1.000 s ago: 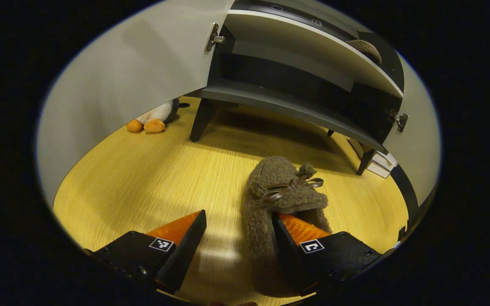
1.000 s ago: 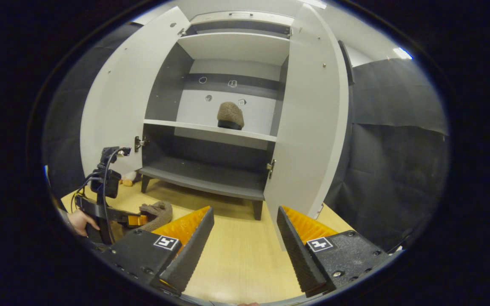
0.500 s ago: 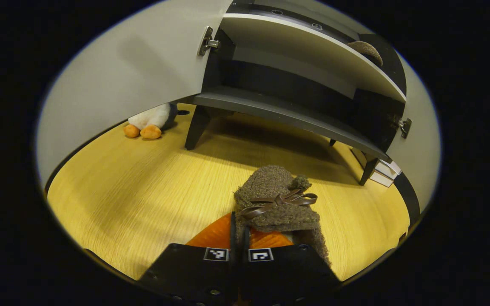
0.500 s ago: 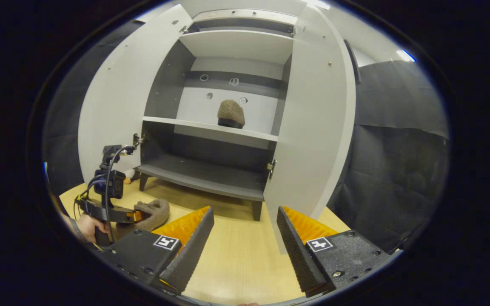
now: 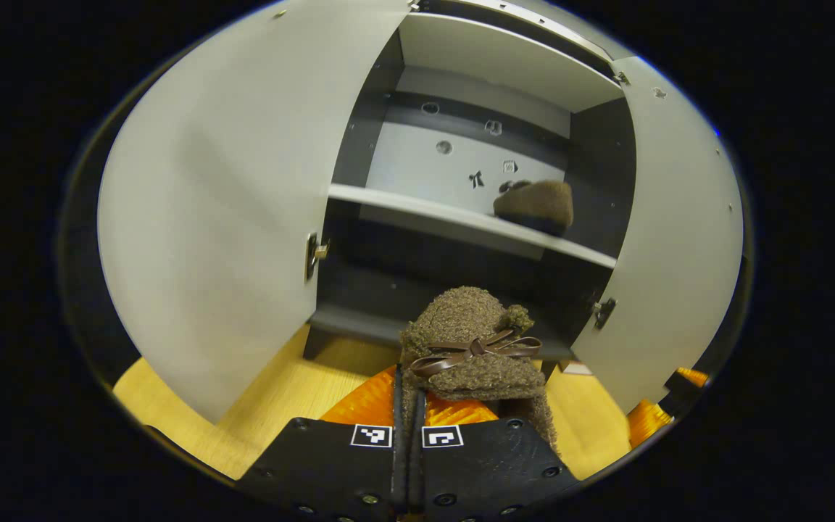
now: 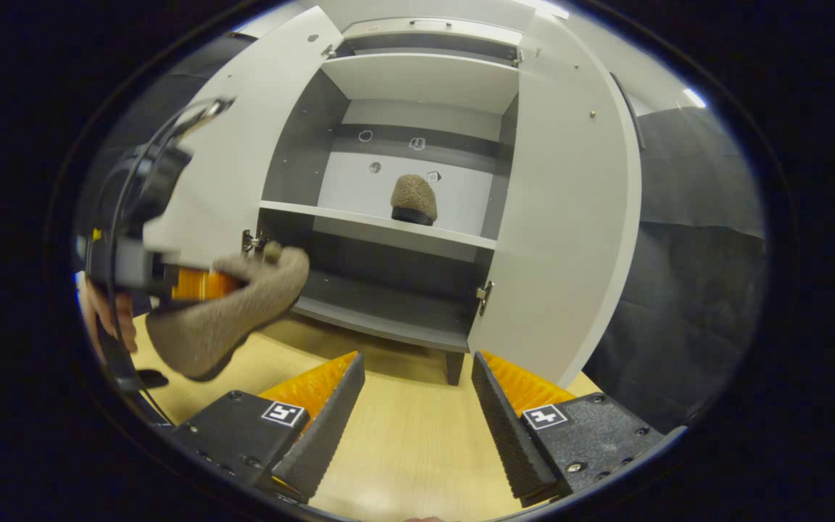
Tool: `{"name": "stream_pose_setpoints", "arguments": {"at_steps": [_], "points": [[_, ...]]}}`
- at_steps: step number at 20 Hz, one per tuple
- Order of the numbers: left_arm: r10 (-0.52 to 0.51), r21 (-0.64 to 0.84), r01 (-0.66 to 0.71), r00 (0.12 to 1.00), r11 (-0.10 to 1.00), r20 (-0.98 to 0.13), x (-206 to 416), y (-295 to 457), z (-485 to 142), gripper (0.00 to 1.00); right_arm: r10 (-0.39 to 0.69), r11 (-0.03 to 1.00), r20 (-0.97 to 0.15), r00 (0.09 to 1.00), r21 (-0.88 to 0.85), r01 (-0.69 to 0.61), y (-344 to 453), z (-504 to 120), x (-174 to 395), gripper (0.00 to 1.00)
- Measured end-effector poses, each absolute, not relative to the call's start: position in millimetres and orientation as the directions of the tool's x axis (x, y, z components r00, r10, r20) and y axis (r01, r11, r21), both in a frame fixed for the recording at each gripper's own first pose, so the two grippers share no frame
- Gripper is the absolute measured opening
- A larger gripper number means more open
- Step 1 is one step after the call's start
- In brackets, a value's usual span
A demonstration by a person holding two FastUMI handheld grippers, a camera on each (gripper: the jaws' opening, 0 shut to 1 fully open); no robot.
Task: Grab one shoe with the right hand and put it into the shoe cabinet, grab the other shoe with the left hand and put it into the shoe cabinet; then close the right door with the right hand and the left door with the left hand.
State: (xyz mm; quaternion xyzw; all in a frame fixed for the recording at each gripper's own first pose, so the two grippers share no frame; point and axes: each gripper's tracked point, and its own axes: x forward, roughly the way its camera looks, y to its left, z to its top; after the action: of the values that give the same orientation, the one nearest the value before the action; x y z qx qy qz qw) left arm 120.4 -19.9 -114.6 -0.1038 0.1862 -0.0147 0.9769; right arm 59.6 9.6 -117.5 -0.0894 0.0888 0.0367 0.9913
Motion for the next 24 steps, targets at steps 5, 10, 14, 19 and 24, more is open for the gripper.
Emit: {"name": "stream_pose_setpoints", "arguments": {"at_steps": [5,10,14,19,24], "points": [[-0.095,-0.230,0.028,0.953,0.973,-0.287,242,-31,-26,0.01,0.051,0.982,-0.149,0.987,-0.172,-0.077,10,-110,57,0.94],[-0.060,-0.188,-0.011,0.928,0.982,-0.368,363,-35,-15,0.01,0.019,0.987,-0.137,0.990,-0.156,-0.041,1,-106,51,0.94],[-0.020,-0.143,-0.062,0.858,0.988,-0.514,414,-32,-46,0.01,-0.027,0.990,-0.148,0.989,-0.139,0.007,-15,-109,49,0.94],[0.012,-0.133,-0.121,0.783,0.984,-0.622,434,-24,-74,0.00,-0.093,0.987,-0.148,0.985,-0.141,0.072,-37,-114,43,0.94],[0.028,-0.107,-0.126,0.765,0.986,-0.643,438,-22,-77,0.01,-0.097,0.988,-0.162,0.982,-0.131,0.076,-42,-120,38,0.94]]}}
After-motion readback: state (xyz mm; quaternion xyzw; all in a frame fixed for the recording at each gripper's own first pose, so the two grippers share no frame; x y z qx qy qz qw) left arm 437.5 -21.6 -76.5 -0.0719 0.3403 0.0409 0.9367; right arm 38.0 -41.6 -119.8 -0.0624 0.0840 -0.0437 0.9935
